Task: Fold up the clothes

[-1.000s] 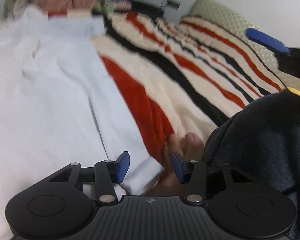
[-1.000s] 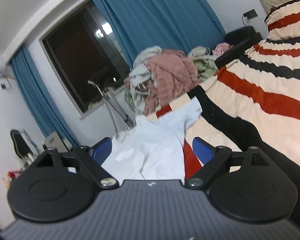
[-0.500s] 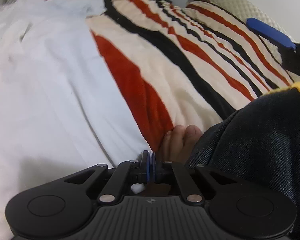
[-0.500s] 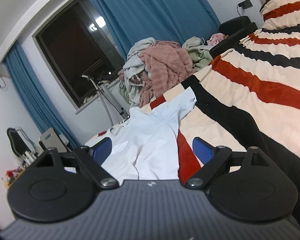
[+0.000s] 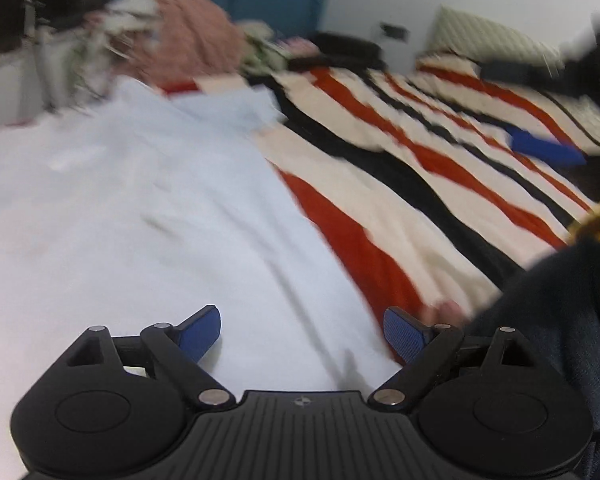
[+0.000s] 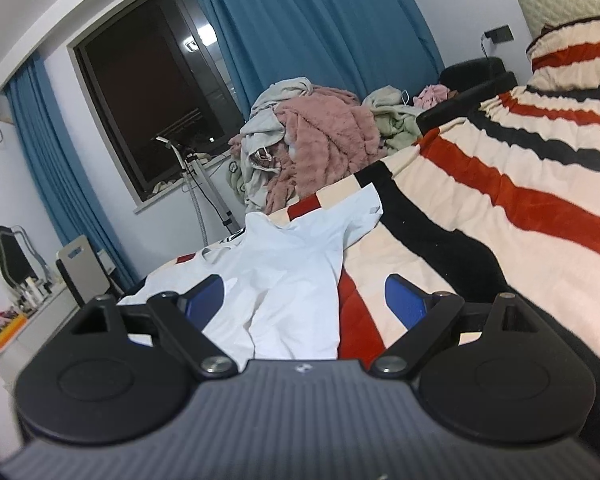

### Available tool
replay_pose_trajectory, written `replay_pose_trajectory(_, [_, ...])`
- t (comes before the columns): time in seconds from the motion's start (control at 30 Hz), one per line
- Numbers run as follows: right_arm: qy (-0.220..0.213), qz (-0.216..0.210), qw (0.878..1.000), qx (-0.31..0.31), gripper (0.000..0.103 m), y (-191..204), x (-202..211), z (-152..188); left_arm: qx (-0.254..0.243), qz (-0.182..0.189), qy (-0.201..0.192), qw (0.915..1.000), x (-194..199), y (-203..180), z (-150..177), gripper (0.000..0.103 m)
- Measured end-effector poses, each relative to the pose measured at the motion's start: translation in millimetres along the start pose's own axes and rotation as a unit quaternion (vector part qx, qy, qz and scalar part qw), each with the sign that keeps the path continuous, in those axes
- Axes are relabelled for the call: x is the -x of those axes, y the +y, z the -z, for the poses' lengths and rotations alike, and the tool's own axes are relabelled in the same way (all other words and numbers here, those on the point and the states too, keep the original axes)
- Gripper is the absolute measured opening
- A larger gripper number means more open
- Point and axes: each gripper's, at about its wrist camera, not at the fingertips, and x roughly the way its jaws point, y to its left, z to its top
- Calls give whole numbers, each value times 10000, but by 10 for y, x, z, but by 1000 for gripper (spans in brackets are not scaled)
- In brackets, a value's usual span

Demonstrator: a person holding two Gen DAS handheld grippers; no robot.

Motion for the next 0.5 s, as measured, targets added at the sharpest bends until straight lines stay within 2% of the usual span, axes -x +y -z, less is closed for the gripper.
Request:
replay_pose_trajectory(0.13, [-20, 98, 9994, 319, 89, 101, -20, 18, 151, -445, -474, 9978, 352, 242, -178, 97])
replay_pose_trajectory(0.23, [-31, 161, 9979, 630, 89, 210, -43, 46, 88, -787, -819, 9935, 681, 363, -278, 101])
replay_pose_trajectory(0.37, [-55, 230, 9948, 986, 89, 329, -69, 80, 293, -1260, -1448, 9810, 1060, 455, -218, 103])
replay_pose_trajectory(0.5, [-60, 199, 9923, 1218, 89, 415, -104, 110, 581, -1419, -1653, 9742, 1313, 608, -80, 103])
